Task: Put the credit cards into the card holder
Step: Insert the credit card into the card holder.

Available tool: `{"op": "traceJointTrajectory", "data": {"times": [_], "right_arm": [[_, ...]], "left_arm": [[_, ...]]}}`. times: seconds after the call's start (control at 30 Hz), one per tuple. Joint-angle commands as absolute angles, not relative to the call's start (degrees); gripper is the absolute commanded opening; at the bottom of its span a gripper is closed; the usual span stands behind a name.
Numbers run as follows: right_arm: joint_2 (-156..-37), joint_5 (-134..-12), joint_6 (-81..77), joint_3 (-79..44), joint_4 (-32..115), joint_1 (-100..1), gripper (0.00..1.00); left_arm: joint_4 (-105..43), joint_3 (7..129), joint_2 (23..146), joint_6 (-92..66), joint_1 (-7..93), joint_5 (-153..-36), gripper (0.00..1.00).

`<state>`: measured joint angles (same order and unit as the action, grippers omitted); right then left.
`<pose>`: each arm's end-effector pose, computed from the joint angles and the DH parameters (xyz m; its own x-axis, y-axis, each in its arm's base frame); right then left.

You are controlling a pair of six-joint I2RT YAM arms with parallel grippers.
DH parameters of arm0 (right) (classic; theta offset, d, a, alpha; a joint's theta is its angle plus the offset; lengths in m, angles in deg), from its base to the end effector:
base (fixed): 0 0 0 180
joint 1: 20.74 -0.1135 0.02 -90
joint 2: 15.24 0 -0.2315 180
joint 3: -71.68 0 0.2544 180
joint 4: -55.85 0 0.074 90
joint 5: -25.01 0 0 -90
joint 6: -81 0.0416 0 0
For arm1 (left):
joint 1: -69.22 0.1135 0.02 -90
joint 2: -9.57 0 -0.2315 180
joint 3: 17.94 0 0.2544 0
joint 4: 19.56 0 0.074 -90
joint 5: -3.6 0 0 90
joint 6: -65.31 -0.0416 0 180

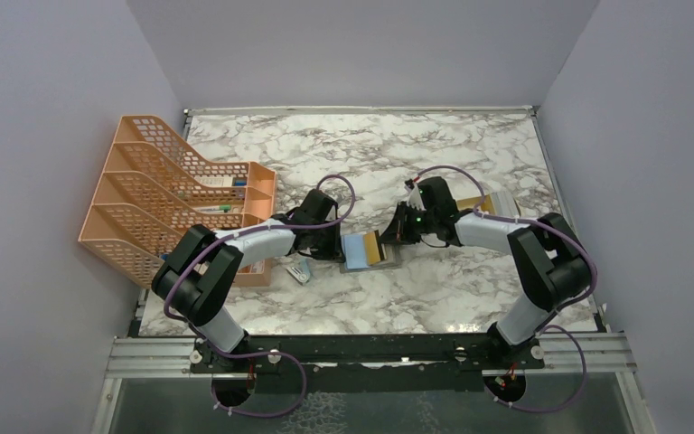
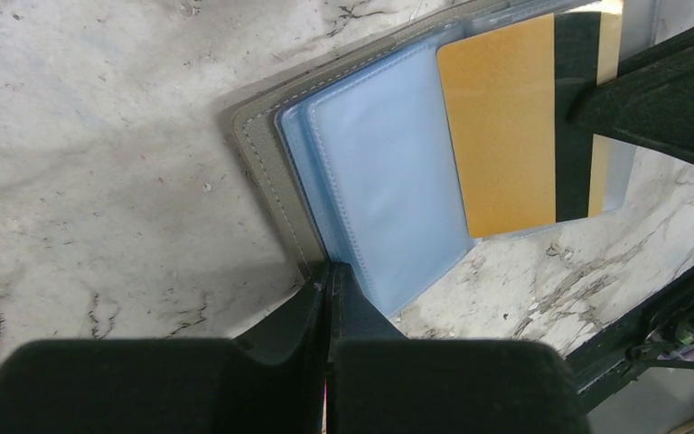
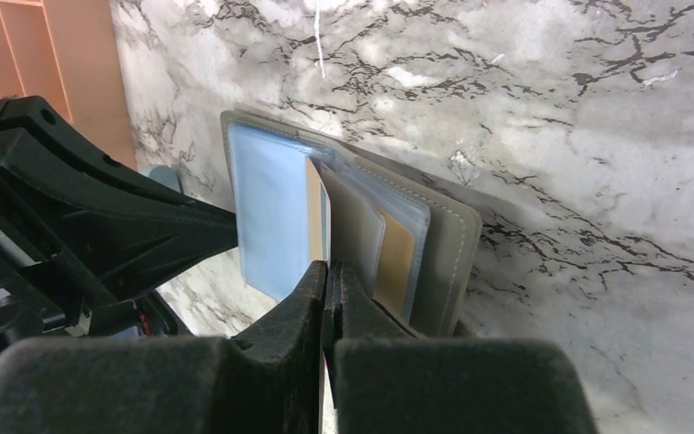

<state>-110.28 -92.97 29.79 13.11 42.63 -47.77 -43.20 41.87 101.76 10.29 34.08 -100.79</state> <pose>0.2731 0.1612 0.1084 -0.9502 0.1363 -0.2801 -0.0980 0.7227 0.6841 0.2456 -0.1855 0.1138 -0.9403 -0.0172 -0.3398 0.1611 0.8571 -0.4893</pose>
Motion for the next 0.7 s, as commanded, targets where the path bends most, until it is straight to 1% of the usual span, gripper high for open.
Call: {"op": "traceJointTrajectory", "data": {"times": [0.0, 0.5, 0.67], "right_arm": [[-113.0, -94.3, 30.0, 13.9, 45.4, -47.5, 0.01], [-113.9, -97.4, 31.7, 15.5, 49.0, -47.5, 0.01], [-114.2, -97.9, 33.6, 17.0, 53.1, -47.5, 0.01]], "left_arm": [[-45.3, 41.8, 101.6, 9.6, 34.1, -96.5, 0.00], [-45.2, 42.5, 102.5, 9.6, 34.1, -96.2, 0.00], [-45.1, 42.1, 101.9, 9.9, 34.1, -96.6, 0.00]]}}
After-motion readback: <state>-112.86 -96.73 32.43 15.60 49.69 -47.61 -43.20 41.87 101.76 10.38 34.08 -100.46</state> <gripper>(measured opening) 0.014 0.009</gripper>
